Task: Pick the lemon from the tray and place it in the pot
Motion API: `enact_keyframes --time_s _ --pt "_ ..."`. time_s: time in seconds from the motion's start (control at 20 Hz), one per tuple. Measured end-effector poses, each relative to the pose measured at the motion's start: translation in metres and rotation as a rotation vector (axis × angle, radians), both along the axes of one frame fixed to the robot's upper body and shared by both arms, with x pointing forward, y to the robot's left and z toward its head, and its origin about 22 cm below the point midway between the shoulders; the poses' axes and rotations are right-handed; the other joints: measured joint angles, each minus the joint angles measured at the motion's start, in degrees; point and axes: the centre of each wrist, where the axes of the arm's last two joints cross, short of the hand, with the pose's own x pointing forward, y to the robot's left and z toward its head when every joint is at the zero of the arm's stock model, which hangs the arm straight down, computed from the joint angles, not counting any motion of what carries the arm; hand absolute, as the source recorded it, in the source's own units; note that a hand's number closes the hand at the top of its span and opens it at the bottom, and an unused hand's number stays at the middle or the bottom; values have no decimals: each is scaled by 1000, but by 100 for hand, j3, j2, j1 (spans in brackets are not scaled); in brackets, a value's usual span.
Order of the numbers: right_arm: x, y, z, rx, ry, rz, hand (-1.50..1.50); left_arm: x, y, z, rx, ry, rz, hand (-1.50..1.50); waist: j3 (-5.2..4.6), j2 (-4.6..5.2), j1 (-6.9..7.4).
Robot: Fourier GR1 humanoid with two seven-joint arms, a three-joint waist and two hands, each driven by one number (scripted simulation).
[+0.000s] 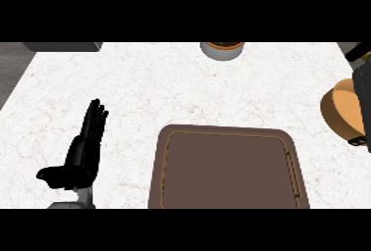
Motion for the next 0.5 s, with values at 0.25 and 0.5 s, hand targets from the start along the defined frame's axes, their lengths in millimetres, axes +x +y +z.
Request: enact_keyframes --time_s 0.25,0.5 --pt "-13 -46 -13 66 24 0 150 0 4 6 3 1 -12 0 4 8 24" --pt "-31 -86 -41 153 80 8 150 1 5 6 5 -5 -14 0 3 15 28"
